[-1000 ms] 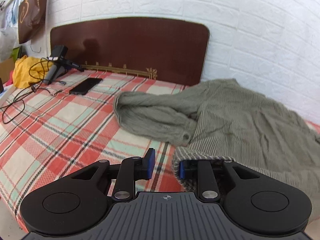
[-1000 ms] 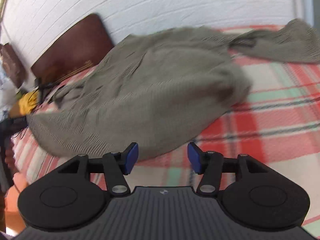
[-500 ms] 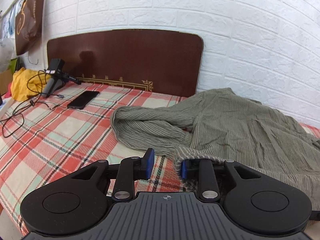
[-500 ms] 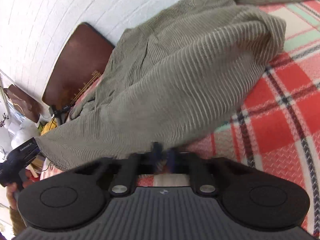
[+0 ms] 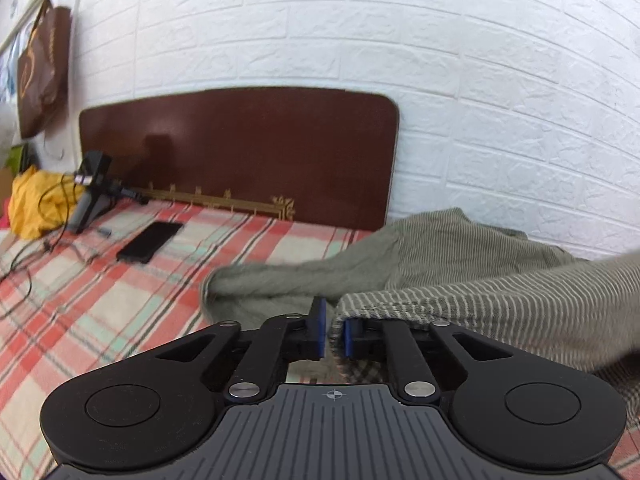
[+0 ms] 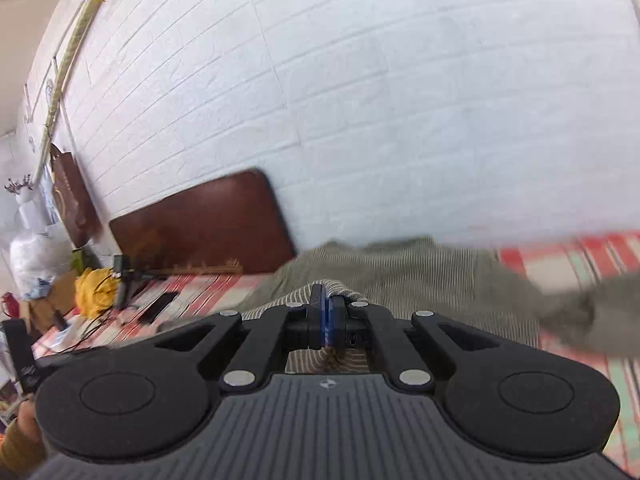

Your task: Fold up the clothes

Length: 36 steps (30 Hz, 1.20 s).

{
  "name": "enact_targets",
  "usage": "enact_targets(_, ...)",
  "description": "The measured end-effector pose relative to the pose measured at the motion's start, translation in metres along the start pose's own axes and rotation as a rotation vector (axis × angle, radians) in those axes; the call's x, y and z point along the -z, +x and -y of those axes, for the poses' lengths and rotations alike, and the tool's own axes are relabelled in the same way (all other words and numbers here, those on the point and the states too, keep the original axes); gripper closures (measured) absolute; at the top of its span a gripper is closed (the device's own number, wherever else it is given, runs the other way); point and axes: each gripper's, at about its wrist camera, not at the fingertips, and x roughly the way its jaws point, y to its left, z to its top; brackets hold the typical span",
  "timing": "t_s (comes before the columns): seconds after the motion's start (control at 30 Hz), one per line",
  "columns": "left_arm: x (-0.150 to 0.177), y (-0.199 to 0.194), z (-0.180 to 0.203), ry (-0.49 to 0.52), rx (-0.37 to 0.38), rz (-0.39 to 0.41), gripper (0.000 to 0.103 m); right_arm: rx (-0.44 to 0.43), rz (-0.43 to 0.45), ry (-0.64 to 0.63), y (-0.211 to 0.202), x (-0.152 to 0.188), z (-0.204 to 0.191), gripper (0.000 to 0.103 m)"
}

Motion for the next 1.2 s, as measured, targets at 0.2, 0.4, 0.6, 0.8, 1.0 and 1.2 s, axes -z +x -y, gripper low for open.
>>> enact_targets(0.2,-0.017,0.065,0.016,0.015,-0.01,-0.038,0.1,0.136,-0.177,0.048,0.09,0.018,0.028,0.101)
enact_targets(0.4,0.01,0.147,0.015,0.055,-0.032,-0.295,0.032,0.273,-0.363,0.101,0.18,0.038,0.058,0.052)
enact_targets(0.6,0.017,0.112,-0.012,0.097,-0.022,-0.258,0.016,0.208,-0.274,0.161,0.12,0.047,0.071,0.045)
enact_targets(0.8,0.018,0.02,0.007,0.309,0.013,-0.118,0.013,0.131,-0.122,0.146,0.038,0.053,0.048,0.033)
enact_targets(1.0,0.04,-0.041,0.066,0.517,0.069,-0.009,0.01,0.195,-0.145,0.068,0.002,0.091,0.039,0.033)
enact_targets(1.2,0.091,-0.056,0.127,0.73,0.143,-0.033,0.011,0.248,-0.172,0.017,-0.031,0.127,0.032,0.033)
